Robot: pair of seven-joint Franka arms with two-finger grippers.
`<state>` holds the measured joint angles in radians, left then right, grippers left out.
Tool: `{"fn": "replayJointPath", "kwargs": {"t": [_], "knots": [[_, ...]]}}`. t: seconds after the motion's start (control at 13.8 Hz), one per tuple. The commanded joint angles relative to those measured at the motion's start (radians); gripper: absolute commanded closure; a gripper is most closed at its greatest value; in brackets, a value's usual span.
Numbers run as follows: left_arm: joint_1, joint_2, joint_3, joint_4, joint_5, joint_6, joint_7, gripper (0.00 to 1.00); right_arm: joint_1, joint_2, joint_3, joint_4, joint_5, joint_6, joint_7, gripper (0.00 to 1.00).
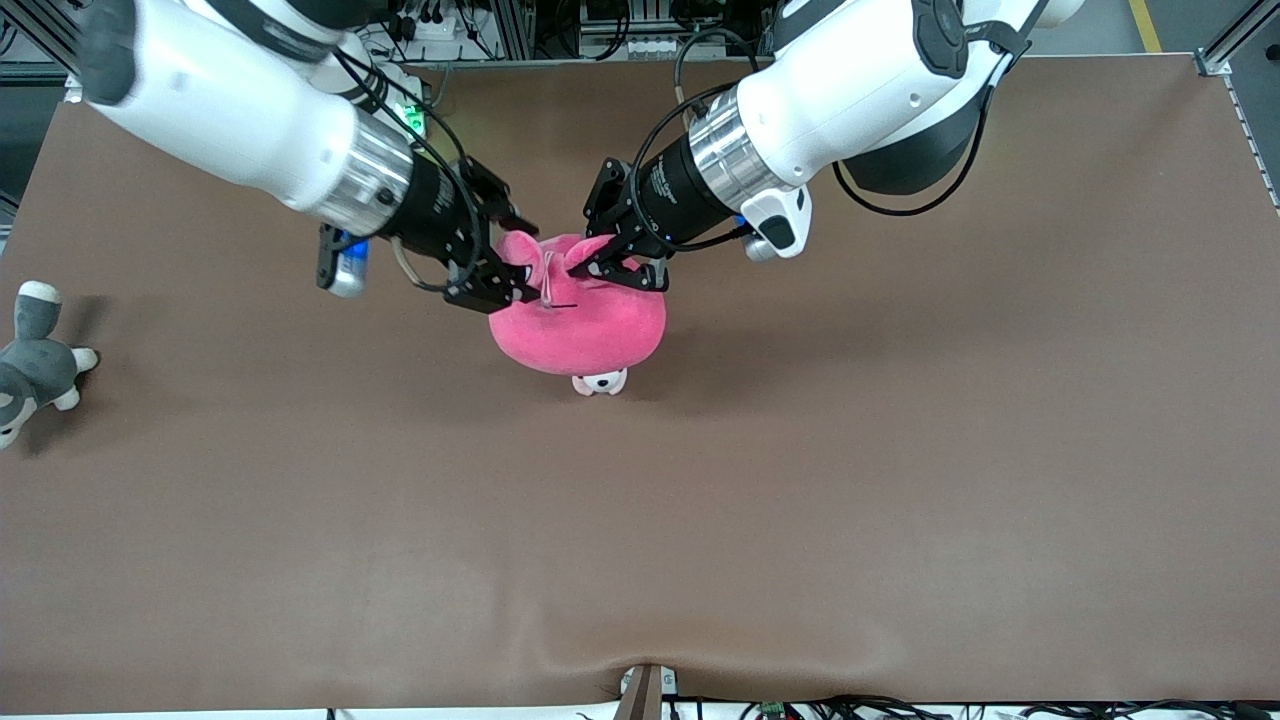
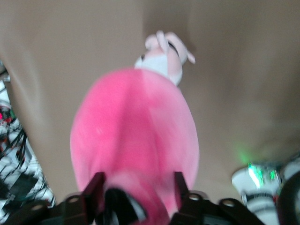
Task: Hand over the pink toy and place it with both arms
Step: 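Reach the right gripper to the pink toy and grasp its neck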
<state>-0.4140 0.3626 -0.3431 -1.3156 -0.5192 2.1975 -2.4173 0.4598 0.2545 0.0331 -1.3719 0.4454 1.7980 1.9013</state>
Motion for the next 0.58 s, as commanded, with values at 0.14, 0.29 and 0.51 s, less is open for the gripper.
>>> {"fn": "replayJointPath", "kwargs": {"t": [0.14,0.29,0.51], "knots": [[-0.011,0.003,0.006,0.024,0.044,0.007,-0.032,1.00,0.010,0.019,-0.010,0.027,-0.025,0.001,0.025,1.00],[-0.006,0.001,0.004,0.024,0.045,0.004,-0.032,0.86,-0.004,0.019,-0.012,0.034,-0.017,-0.005,0.018,1.00],[0.006,-0.014,0.006,0.022,0.102,-0.010,-0.026,0.00,-0.065,0.029,-0.013,0.033,-0.002,-0.006,-0.040,1.00]]}}
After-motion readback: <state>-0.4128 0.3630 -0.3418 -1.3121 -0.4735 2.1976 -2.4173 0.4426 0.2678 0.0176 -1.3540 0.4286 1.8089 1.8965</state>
